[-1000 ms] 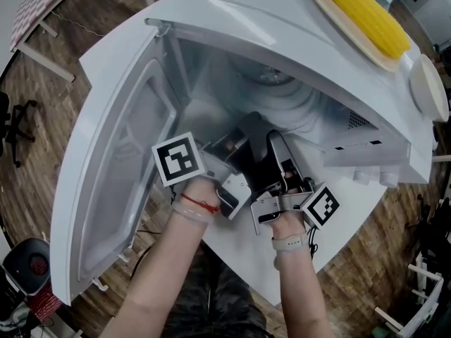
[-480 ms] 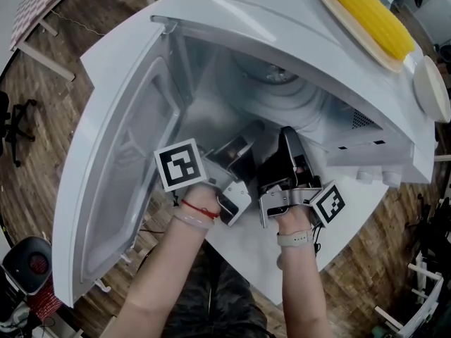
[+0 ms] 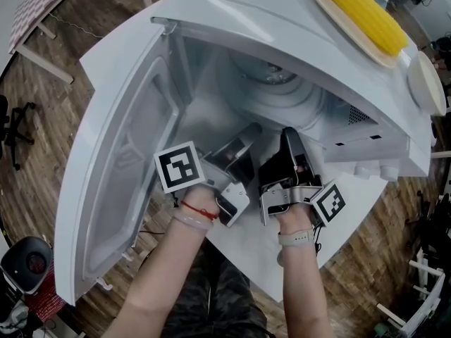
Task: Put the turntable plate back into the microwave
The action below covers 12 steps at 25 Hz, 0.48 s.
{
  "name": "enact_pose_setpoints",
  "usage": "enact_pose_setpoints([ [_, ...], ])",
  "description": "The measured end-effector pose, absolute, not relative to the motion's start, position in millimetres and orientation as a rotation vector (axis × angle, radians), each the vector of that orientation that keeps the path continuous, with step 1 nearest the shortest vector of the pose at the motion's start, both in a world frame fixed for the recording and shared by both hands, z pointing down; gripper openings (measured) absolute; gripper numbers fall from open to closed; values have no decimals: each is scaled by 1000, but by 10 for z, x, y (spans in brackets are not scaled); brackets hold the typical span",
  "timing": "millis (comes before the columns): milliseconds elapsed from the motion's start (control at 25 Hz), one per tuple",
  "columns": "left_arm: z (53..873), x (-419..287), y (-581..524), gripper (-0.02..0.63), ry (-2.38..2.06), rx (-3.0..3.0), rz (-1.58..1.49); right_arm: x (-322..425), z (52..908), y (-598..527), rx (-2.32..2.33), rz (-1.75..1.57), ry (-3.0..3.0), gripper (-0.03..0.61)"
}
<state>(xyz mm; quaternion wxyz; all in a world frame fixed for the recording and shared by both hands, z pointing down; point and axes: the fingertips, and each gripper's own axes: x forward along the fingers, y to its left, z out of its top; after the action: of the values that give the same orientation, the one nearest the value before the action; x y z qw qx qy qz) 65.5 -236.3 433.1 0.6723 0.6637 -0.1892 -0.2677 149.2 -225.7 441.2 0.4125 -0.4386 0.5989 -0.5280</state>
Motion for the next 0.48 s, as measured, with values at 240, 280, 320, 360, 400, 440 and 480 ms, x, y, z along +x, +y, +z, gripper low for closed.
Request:
enact_pose_setpoints([
  [240, 4333, 680, -2305, 91, -409, 1470, -605, 1491, 4401, -2190, -1126, -1329, 1512, 54],
  [280, 4336, 681, -2292, 91, -407, 1463, -606, 1491, 4401, -2176, -1129, -1330, 1516, 54],
  [320, 4344, 679, -2279, 91, -408, 1454, -607, 1488, 4400, -2162, -1134, -1329, 1517, 54],
  [360, 4356, 674, -2268, 91, -409, 1445, -606, 1485, 4398, -2148, -1141, -1328, 1519, 54],
  [400, 4366, 670, -2259, 91, -411, 1439, -605, 1483, 4395, -2133, -1149, -1326, 1522, 54],
  [440, 4372, 669, -2248, 91, -411, 1436, -603, 1482, 4389, -2118, -1156, -1323, 1526, 54],
  [480, 4373, 670, -2236, 91, -411, 1436, -600, 1483, 4382, -2102, -1160, -1320, 1530, 54],
])
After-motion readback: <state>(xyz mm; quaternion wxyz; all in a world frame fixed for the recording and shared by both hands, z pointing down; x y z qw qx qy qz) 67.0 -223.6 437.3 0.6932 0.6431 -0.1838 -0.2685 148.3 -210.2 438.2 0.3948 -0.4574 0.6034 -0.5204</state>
